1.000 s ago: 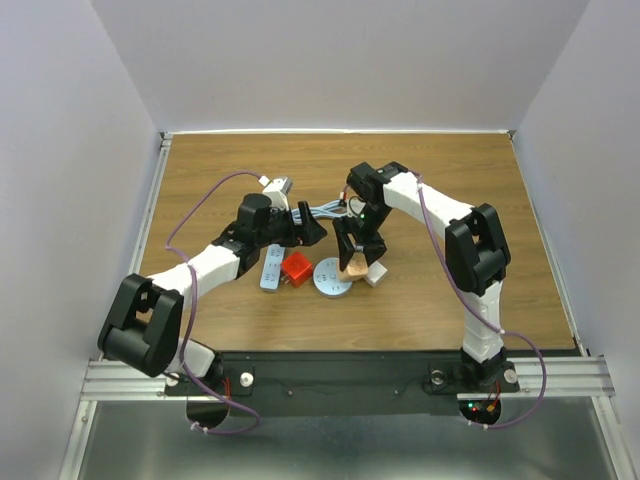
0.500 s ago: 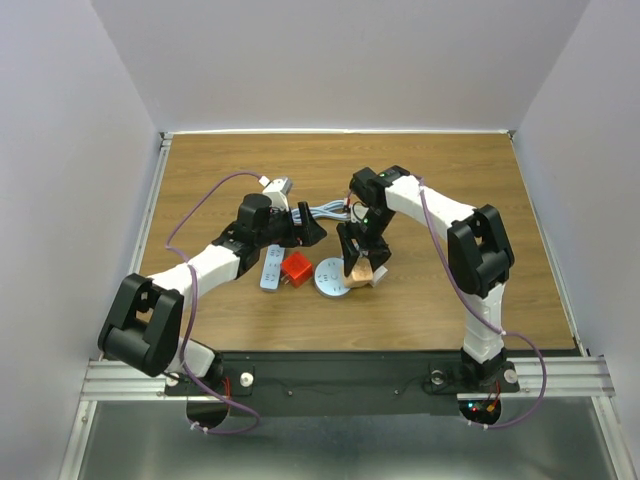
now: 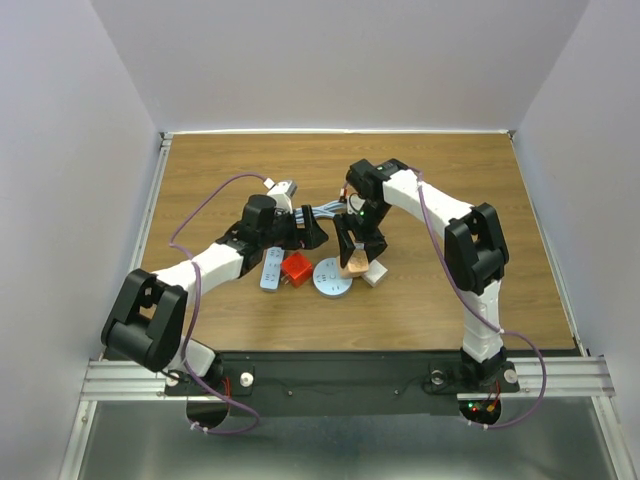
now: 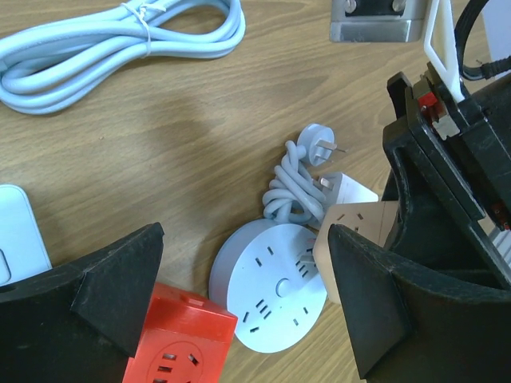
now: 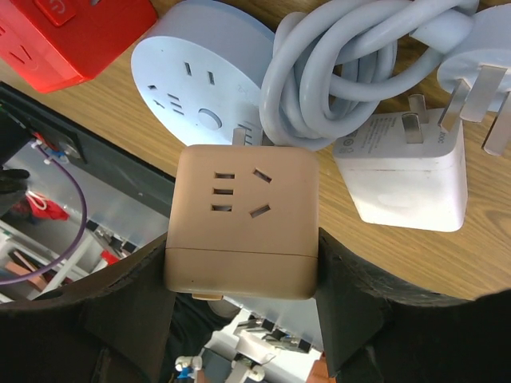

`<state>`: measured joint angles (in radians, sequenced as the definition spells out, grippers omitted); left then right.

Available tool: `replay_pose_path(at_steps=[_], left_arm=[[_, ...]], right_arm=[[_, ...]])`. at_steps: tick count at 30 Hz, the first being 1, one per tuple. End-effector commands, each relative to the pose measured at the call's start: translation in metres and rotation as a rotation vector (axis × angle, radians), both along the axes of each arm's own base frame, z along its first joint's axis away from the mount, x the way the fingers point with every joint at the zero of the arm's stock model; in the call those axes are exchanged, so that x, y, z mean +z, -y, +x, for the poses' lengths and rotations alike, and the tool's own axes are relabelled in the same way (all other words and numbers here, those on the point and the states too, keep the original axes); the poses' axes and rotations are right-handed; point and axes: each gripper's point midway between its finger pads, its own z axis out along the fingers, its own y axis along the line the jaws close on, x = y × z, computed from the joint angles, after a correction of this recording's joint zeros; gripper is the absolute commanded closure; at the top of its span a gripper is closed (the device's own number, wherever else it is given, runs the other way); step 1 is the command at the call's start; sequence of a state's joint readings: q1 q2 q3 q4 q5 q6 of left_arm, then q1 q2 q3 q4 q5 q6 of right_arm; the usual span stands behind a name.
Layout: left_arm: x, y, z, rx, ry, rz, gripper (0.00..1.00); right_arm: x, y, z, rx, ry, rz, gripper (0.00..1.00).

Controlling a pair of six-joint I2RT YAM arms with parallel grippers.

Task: Insert the plug

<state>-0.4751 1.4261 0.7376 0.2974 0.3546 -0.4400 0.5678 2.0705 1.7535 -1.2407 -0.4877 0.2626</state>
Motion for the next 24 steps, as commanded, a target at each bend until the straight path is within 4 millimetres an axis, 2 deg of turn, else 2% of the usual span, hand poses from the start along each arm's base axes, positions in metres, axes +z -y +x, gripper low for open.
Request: replay_pose_path(at_steps=[1,11,24], left_arm=[[0.022,0.006,0.01,-0.013,0.07,-0.008,0.05],[0.023,0.007,0.011,-0.011,0.068,-0.01,0.04],[0.022,0.006,0.011,-0.009,0.065,-0.005,0.05]], right_arm=[[0.0,0.001,0.003,0.005,0.012,0.001,0.96],[0.004,0.011,-0.013,0.0,-0.018,-0.03,0.96],[-0.005,0.014,-0.012,-0.002,-0.022,-0.054,0.96]])
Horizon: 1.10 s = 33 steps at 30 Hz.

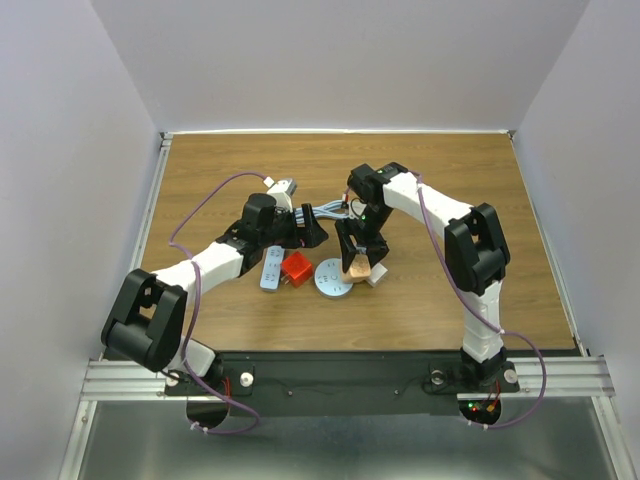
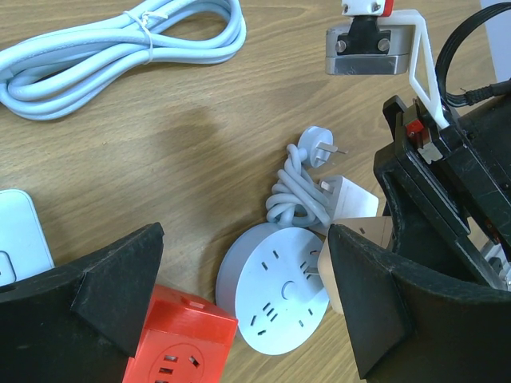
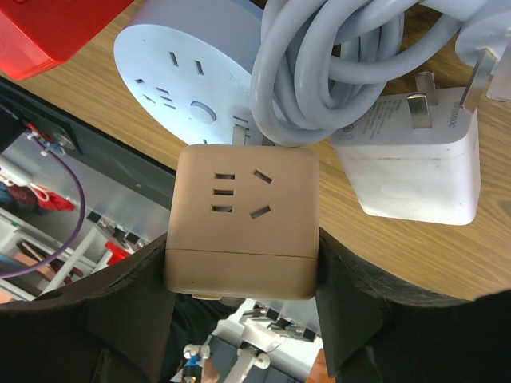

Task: Insert the plug

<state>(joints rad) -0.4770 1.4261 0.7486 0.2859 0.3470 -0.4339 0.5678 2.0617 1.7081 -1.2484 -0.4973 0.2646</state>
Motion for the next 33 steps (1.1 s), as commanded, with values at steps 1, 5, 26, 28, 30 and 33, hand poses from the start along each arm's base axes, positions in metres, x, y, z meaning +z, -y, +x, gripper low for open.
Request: replay_pose_path(at_steps=[1,5,26,28,30,33], left_arm=[[0.02,0.007,0.008,-0.014,0.059,-0.012,0.04],[0.02,0.007,0.009,-0.014,0.06,-0.011,0.04],[0.021,0.007,0.009,-0.015,0.062,-0.009,0.05],[0.021,0.007,0.009,-0.017,0.062,-0.007,0.05],[0.021,0.007,0.008,-0.019,0.063,-0.007,0.05],[0.021,0.007,0.009,-0.019,0.062,-0.008,0.05]], right_arm=[[0.0,0.009,0.0,0.001,0.025,-0.042,0.96],[0.0,0.009,0.005,-0.017,0.039,-0.059,0.97],[-0.023,0.006,-0.002,0.042,0.005,-0.124,0.98],[-0.022,0.004,-0.003,0.047,0.002,-0.118,0.98],[-0.021,0.002,-0.001,0.051,0.009,-0.119,0.98],[-0.022,0.003,0.004,0.048,0.02,-0.136,0.98]])
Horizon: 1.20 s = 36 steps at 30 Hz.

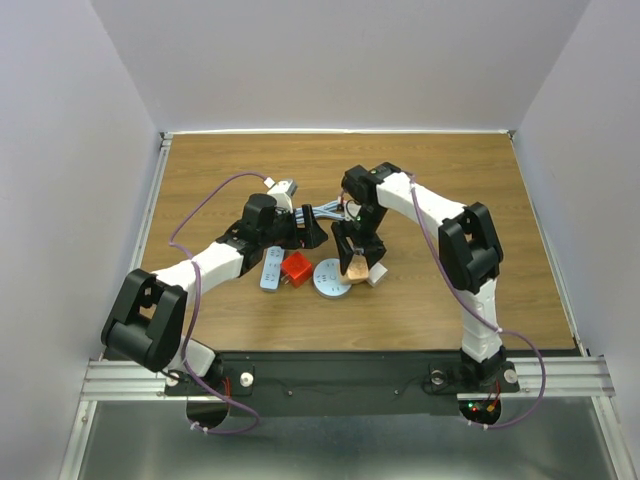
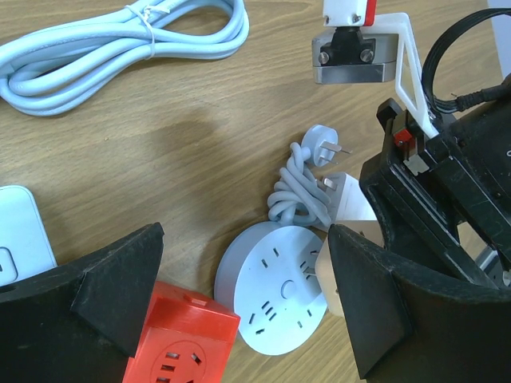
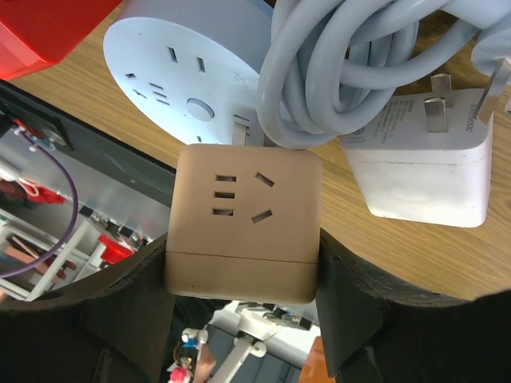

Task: Insert the plug

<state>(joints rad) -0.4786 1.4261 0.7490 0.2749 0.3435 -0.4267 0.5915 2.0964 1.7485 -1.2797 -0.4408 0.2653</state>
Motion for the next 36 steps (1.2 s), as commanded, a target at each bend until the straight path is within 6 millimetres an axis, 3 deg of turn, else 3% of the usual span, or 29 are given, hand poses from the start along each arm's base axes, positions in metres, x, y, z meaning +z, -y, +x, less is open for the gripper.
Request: replay_pose_path(at_steps=[1,10,23,36], left_arm=[[0.022,0.008,0.01,-0.018,0.067,-0.017,0.05],[0.024,0.008,0.009,-0.018,0.07,-0.019,0.05],[0.021,0.009,0.009,-0.02,0.06,-0.021,0.05],[0.013,-0.001,0.012,0.028,0.048,0.023,0.05]], right_arm=[[-0.016,0.001,0.006,0.023,0.017,-0.075,0.98],[-0.031,-0.005,0.02,0.024,0.026,-0.122,1.0],[-0.027,-0.02,0.048,0.018,0.166,-0.205,1.0],[-0.03,-0.022,0.055,-0.068,0.307,-0.213,1.0]])
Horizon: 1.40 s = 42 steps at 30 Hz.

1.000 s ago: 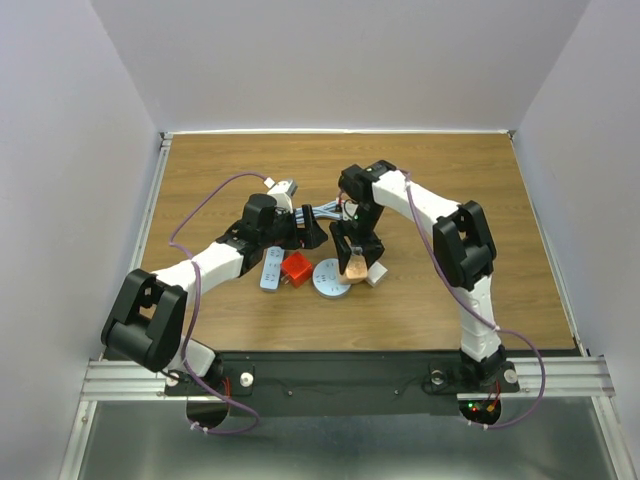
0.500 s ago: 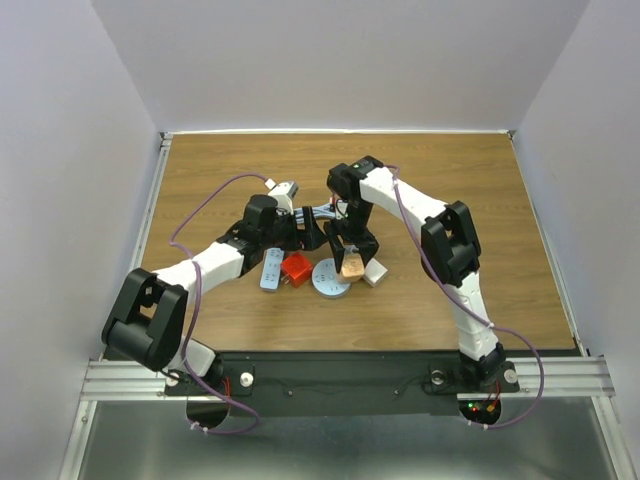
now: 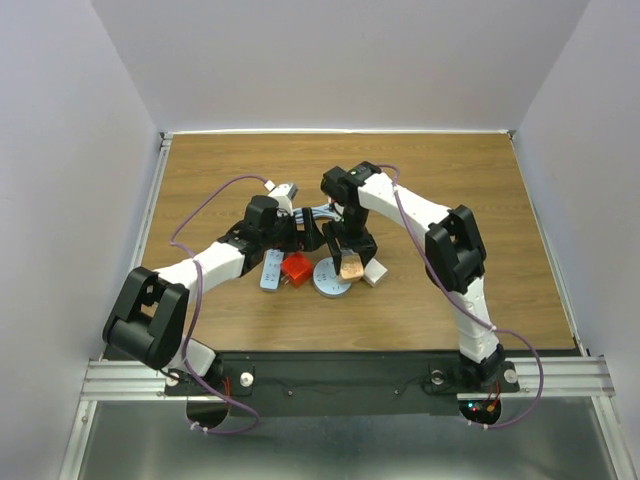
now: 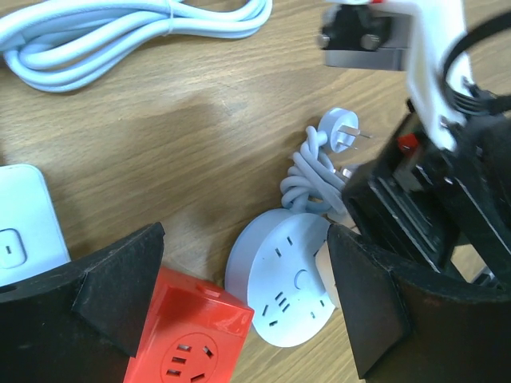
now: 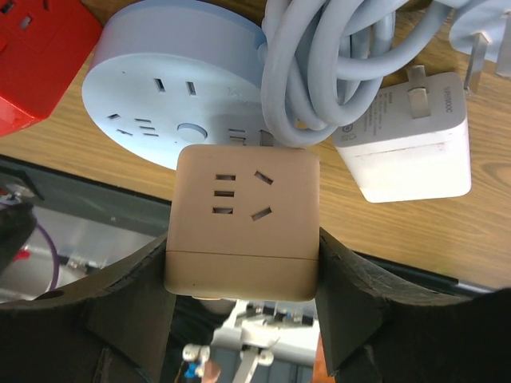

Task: Insert the plug

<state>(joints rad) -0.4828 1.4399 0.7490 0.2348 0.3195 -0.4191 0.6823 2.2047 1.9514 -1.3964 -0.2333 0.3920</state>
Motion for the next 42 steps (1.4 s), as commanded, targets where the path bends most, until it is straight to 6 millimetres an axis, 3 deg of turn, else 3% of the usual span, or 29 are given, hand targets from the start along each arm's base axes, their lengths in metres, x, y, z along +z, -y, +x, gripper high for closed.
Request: replay_pose_path(at_steps=[1,12,33,38,42], left_arm=[[0.026,0.003,0.016,0.017,0.086,-0.013,0.05],[0.021,-0.02,0.016,0.105,0.081,0.05,0.05],[0.025,-0.021,0.015,0.106,0.082,0.039,0.05],[0.026,-0.022,0.016,0.111,0.083,0.039,0.05],[0.026,-0.019,0.015,0.103,0.08,0.03,0.05]], right_arm=[[-0.027,-0.01,0.045,-0.035,0.241,-0.002,1.0],[-0.046,-0.012,0.05,-0.025,0.266,-0.003,1.0],[-0.089,-0.02,0.056,-0.01,0.251,-0.038,1.0],[-0.101,-0.018,0.049,-0.021,0.265,-0.049,1.0],[-0.108,-0.024,0.06,-0.009,0.286,-0.045,1.0]])
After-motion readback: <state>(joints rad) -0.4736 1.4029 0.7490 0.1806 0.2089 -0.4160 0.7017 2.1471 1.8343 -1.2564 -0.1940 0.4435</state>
